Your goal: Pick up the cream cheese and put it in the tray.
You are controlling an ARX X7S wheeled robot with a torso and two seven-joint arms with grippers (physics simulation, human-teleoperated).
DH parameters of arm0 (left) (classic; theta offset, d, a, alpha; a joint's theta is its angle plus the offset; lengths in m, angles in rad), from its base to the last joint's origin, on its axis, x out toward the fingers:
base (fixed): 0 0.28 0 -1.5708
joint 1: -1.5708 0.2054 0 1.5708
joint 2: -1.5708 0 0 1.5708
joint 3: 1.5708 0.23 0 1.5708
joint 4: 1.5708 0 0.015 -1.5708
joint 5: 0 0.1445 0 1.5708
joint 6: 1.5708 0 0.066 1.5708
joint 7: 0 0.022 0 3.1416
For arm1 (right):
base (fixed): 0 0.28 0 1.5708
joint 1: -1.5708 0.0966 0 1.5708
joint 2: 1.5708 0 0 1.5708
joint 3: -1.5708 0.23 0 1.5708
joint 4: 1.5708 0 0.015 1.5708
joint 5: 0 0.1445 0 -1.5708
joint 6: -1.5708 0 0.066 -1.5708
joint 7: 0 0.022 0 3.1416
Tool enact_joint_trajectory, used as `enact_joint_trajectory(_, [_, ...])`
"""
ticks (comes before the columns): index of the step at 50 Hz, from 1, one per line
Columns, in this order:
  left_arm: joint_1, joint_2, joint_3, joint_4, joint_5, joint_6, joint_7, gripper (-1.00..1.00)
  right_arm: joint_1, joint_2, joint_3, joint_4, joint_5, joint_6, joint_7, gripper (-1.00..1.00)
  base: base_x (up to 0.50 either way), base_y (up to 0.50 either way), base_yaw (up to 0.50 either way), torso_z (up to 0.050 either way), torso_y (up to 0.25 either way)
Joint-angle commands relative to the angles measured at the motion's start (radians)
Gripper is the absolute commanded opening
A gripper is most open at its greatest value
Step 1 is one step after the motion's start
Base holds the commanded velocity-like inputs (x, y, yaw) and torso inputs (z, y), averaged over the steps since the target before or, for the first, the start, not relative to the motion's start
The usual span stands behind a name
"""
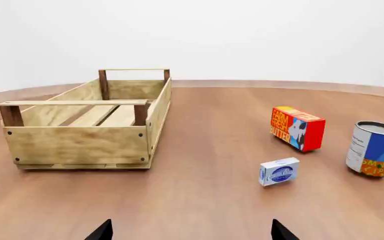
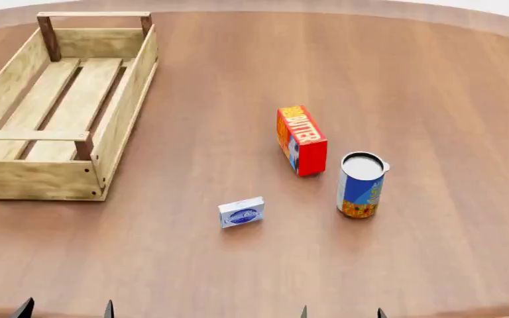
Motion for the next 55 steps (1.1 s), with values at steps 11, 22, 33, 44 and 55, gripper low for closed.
enact_joint_trajectory(11, [-0.009,-0.042,0.039,-0.009,-0.049,0.020,-0.075,1.00,0.016,0.047,-0.067,0.027,0.002,-0.004,0.081,1.00,0.02,0.07,0.00,0.000,0.000])
enact_joint_trajectory(22, [-0.007,-0.062,0.065,-0.013,-0.066,0.024,-0.093,1.00,0.009,0.066,-0.092,0.011,0.025,-0.010,0.091,1.00,0.29,0.29,0.00,0.000,0.000])
enact_joint_trajectory(33, [-0.002,-0.078,0.085,-0.003,-0.084,0.028,-0.103,1.00,0.007,0.079,-0.111,0.006,0.038,-0.014,0.103,1.00,0.47,0.30,0.00,0.000,0.000])
enact_joint_trajectory(44, [0.005,-0.097,0.114,0.009,-0.091,0.032,-0.102,1.00,0.007,0.092,-0.128,0.008,0.049,-0.015,0.115,1.00,0.50,0.30,0.00,0.000,0.000])
enact_joint_trajectory(55, [0.005,-0.110,0.126,0.012,-0.113,0.053,-0.104,1.00,0.010,0.103,-0.141,0.008,0.061,-0.014,0.131,1.00,0.50,0.30,0.00,0.035,0.053])
